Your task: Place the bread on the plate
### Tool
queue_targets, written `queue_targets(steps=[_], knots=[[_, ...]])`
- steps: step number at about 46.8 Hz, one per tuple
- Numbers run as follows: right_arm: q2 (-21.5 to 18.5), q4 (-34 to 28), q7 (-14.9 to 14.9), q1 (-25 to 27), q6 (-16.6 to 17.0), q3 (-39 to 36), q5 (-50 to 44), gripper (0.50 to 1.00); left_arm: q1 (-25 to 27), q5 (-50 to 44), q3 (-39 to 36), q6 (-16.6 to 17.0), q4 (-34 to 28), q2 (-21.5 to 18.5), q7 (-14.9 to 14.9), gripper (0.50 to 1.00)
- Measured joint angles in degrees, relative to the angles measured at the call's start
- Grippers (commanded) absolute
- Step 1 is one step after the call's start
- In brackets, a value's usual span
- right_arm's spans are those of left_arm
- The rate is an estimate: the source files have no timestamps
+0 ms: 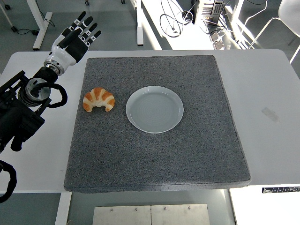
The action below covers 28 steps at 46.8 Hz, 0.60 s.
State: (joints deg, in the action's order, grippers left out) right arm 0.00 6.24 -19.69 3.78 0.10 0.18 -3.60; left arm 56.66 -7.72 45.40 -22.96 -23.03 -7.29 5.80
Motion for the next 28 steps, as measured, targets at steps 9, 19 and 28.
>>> queue_targets(steps=[9,19,28], knots=[[0.00,-0.01,0.00,0.00,0.00,0.00,0.00,1.000,-0.31,0.06,0.06,0.38,0.01,0.30,0.27,0.984],[0.00,-0.01,0.00,-0.01,-0.01,0.00,0.00,1.000,0.60,-0.31,0.07,5.48,0.01,0.52,0.18,0.984],[0.00,0.00,0.00,0.00,-0.02,0.00,0.00,1.000,1.13,0.24,-0.59,8.91,-0.69,0.35,-0.07,0.984]])
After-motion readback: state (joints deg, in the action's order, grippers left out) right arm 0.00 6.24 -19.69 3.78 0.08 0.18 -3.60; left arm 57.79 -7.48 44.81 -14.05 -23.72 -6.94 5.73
